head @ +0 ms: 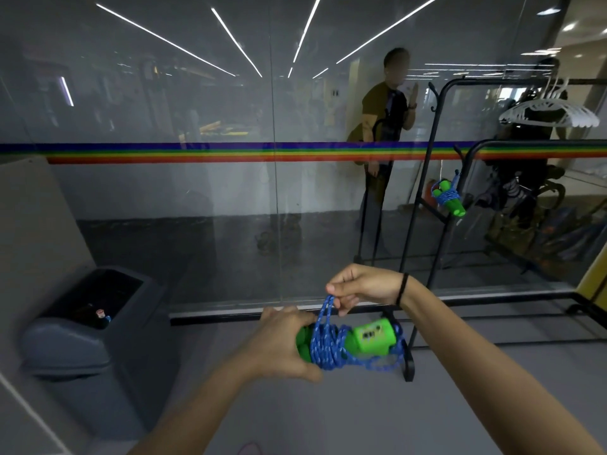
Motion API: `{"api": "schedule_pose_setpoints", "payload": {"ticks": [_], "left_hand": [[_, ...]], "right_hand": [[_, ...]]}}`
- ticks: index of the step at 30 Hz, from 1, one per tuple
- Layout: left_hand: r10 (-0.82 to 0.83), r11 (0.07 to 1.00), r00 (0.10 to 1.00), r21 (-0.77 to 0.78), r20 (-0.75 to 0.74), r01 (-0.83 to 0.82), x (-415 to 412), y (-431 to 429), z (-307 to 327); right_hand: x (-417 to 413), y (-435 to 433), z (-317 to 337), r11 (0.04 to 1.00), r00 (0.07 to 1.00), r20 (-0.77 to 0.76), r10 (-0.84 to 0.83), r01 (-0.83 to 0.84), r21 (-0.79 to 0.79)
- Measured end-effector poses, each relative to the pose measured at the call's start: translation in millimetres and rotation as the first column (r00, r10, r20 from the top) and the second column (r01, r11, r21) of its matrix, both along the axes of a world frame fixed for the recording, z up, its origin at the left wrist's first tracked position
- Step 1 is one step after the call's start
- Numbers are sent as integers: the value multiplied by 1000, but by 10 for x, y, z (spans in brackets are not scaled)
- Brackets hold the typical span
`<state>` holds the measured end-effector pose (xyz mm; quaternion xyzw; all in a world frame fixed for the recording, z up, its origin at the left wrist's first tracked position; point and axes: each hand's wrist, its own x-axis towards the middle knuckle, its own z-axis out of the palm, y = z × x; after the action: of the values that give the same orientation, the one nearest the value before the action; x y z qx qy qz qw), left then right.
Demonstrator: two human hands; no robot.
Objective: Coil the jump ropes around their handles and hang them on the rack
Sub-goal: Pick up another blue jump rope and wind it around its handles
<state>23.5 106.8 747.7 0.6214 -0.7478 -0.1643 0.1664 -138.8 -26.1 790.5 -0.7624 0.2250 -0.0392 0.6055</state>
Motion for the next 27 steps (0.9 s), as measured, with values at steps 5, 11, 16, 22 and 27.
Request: {"api": "schedule_pose_setpoints", "payload": {"ticks": [5, 11, 16, 22, 27], "left_hand": [[154, 987, 553, 153, -819, -49, -101, 63, -6], [228, 974, 118, 226, -966, -35, -181, -60, -103], [239, 966, -38, 233, -970, 114, -297, -9, -39], [273, 929, -180, 210, -945, 304, -477, 62, 74], [230, 942, -159, 178, -960, 286, -453, 104, 94]], "right_hand": [[60, 11, -225, 932, 877, 470, -104, -78, 353], [217, -82, -462, 928, 909, 190, -372, 367, 62], [217, 22, -407, 882, 848, 339, -408, 462, -94], [197, 31, -344, 808, 787, 418, -453, 561, -180], [75, 47, -298, 824, 782, 483, -393, 533, -192]]}}
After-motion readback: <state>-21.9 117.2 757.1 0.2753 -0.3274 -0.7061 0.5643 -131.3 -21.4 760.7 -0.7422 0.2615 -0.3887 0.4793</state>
